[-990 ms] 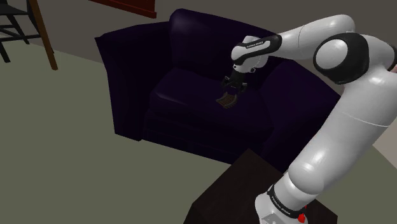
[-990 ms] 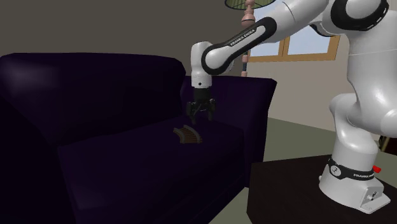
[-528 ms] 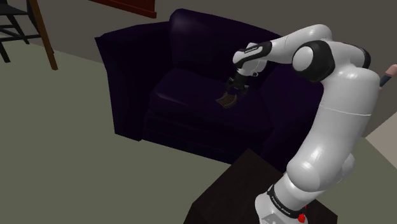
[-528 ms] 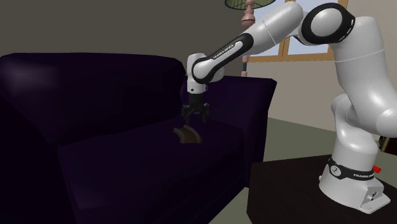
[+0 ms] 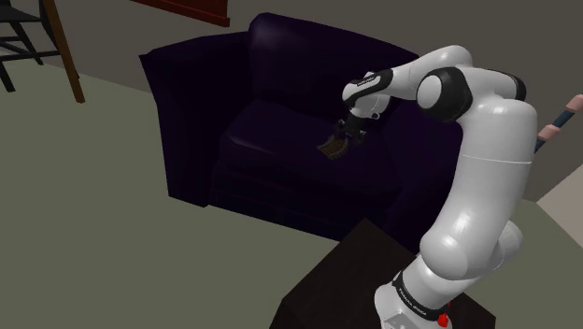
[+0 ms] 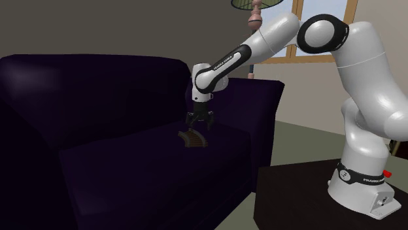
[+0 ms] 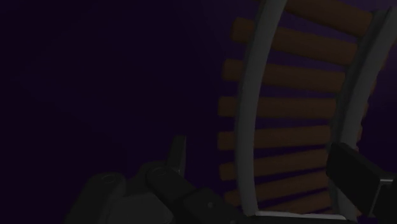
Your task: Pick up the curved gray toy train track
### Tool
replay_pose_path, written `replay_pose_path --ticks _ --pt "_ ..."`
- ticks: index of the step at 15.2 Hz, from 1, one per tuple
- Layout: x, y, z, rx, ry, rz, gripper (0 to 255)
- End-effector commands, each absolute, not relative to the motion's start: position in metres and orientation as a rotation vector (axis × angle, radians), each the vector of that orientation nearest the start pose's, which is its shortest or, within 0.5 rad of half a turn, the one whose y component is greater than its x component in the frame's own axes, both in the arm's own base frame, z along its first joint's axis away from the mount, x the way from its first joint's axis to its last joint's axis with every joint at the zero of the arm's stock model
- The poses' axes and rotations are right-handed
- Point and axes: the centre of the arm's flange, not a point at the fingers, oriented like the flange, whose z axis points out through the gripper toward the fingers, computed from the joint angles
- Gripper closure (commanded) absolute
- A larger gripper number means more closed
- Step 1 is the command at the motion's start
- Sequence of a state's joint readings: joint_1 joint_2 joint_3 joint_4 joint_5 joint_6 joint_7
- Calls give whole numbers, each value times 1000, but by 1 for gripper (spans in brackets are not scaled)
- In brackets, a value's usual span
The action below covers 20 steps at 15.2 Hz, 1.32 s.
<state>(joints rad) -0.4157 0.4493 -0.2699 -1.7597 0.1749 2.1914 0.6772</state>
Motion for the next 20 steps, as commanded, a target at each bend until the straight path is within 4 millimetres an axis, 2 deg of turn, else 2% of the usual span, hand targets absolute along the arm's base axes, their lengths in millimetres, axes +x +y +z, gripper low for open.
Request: replay_pose_path --ticks 1,2,4,5,14,20 --pt "521 -398 309 -2343 2054 -5 0" --pt "521 -398 300 -2343 2054 -5 0" --pt "521 -398 300 -2343 2054 -5 0" --pt "520 -399 300 -2343 2054 -5 255" --pt "521 -398 300 -2343 2054 -5 255" --pt "521 -398 332 -2343 2054 -5 255"
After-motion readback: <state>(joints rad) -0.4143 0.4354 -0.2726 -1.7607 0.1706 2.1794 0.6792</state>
